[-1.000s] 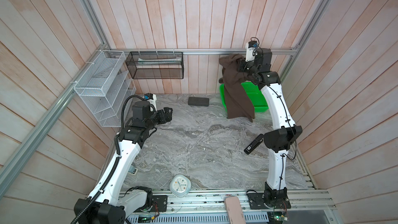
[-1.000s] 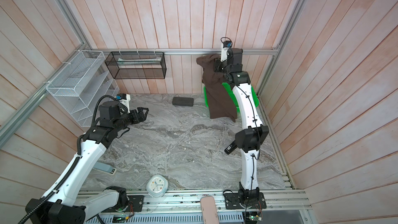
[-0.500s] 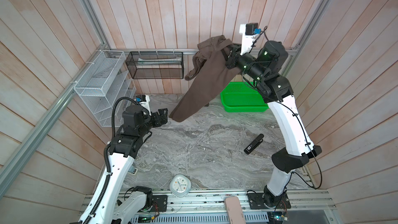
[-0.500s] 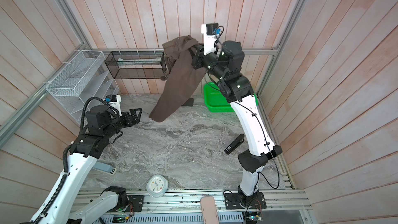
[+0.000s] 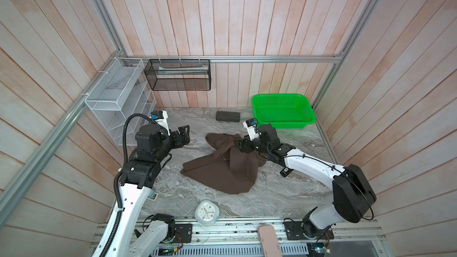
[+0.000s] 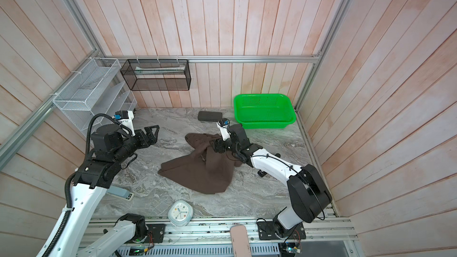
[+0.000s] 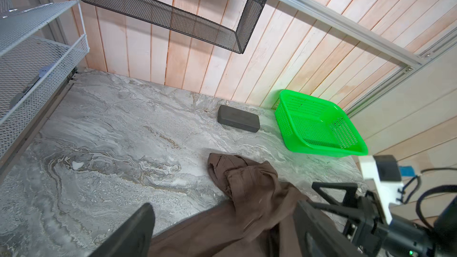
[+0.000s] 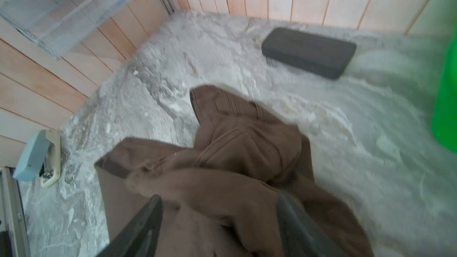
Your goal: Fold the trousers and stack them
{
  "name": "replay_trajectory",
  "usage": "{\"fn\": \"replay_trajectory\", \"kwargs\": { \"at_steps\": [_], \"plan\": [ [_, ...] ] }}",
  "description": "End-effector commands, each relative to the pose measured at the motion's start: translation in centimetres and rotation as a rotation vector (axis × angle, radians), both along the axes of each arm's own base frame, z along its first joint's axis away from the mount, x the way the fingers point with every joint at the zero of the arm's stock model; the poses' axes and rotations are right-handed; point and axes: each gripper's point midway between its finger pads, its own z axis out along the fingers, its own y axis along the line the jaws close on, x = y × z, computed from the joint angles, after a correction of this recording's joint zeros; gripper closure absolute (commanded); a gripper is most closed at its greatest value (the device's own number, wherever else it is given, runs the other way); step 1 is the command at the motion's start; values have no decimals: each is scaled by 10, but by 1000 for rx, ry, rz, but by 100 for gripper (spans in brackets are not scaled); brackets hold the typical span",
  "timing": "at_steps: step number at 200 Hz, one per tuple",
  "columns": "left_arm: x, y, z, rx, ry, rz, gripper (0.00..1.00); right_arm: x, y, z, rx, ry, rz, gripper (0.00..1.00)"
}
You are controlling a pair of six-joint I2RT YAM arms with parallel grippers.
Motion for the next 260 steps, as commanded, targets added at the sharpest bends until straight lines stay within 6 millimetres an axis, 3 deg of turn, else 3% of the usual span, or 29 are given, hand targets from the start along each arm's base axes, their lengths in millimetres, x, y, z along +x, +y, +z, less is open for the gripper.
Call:
{"fn": "replay_trajectory", "kwargs": {
  "at_steps": [1,39,54,71,99,124,166,207,260],
  "plan": [
    [-3,0,-1,5,8,0,10,-1,-14,68,93,-148,-103,2],
    [-7,-1,-14,-7,50,-6,10,-17,-62,92,8,-94,-265,2],
    [-9,-2,-28,-9,92,-8,10,-23,-68,97,-17,-52,-295,2],
    [-11,-4,-53,-21,174,-12,10,-29,-68,87,-104,1,-312,2],
    [-21,-29,-110,-153,367,-99,10,-38,-42,60,-257,48,-279,9],
    [-37,-47,-155,-300,524,-127,14,-50,-1,39,-400,-27,-155,11],
    [-56,-35,-204,-336,620,-20,15,-83,66,-10,-634,-282,243,11],
    [-64,-28,-241,-453,679,34,16,-91,86,-60,-863,-485,451,4],
    [-60,-24,-262,-500,702,62,16,-63,94,-100,-1021,-505,474,5]
  ]
}}
